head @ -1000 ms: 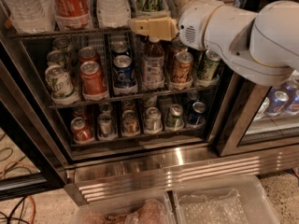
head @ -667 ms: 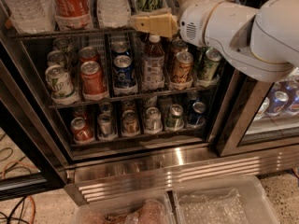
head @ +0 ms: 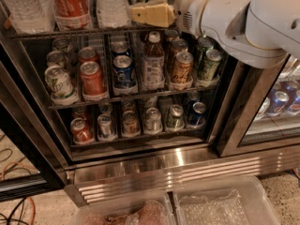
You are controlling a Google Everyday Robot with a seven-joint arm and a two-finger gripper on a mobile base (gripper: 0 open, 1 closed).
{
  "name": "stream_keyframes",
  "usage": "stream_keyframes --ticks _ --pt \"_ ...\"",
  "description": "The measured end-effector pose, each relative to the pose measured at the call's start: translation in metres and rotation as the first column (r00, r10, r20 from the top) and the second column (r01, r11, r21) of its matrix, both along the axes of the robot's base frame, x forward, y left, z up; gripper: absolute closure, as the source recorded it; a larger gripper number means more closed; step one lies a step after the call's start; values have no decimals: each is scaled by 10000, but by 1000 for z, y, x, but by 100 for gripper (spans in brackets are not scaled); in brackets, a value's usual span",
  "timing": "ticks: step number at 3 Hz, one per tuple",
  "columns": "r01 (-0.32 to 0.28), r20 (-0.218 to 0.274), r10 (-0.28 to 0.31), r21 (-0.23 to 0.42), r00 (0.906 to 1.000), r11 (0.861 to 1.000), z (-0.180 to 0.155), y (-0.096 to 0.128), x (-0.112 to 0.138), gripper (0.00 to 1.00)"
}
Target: Pick green can from top shelf of fridge
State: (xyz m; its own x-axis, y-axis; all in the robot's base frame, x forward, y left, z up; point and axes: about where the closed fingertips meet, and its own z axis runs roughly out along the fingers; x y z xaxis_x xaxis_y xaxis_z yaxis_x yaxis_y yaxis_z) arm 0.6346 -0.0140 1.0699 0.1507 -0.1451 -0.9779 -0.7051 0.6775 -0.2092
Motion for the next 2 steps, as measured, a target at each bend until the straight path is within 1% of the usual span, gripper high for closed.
stream_keyframes --ticks 2 --pt "-353 -112 355 136 9993 9993 -6 15 14 16"
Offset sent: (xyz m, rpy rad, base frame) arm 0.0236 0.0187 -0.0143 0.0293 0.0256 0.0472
